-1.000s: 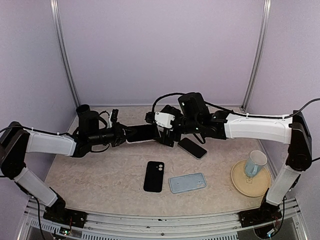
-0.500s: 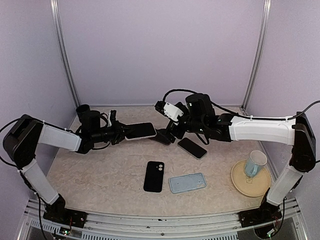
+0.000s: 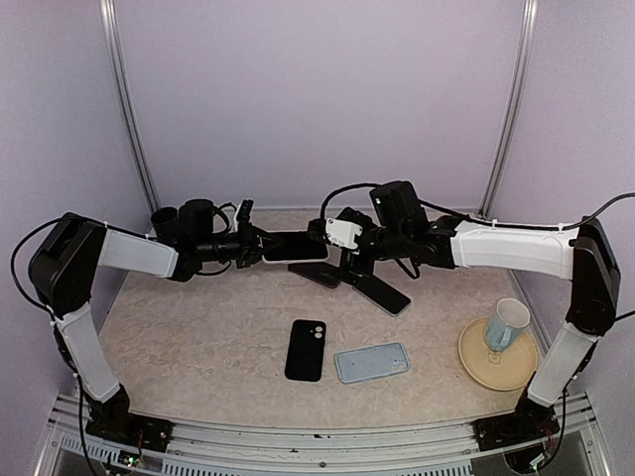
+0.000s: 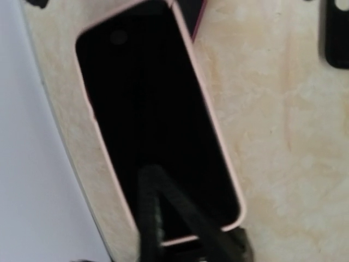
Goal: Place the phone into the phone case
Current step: Pass from the left arm to the right
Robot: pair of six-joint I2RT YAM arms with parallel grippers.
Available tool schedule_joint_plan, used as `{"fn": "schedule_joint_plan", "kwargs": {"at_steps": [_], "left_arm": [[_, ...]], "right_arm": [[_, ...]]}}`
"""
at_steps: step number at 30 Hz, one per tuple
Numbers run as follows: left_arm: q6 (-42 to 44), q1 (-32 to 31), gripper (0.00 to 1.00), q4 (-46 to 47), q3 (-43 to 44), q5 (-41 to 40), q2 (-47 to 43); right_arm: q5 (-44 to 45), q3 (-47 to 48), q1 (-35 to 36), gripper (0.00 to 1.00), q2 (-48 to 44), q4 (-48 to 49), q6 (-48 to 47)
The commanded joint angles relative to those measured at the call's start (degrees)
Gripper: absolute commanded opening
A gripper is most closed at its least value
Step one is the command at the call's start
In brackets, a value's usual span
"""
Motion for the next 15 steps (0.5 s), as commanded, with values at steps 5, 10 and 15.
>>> {"fn": "schedule_joint_plan", "kwargs": {"at_steps": [5, 10, 15], "left_arm": [[3.85, -2.71, 0.00, -1.06, 4.32, 4.98, 0.69], [3.78, -4.11, 0.00, -1.31, 4.52, 4.74, 0.52], [3.92, -5.70, 0.00, -1.38, 4.69, 4.43, 0.01]], "right_arm": [[-4.09, 6.79, 0.31, 1.00, 4.03, -5.50, -11.47], [-6.17, 10.11, 0.81, 1.00, 7.39, -8.05, -10.53], [-6.32, 11.82, 1.38, 1.00, 9.19, -9.61, -8.74]]}}
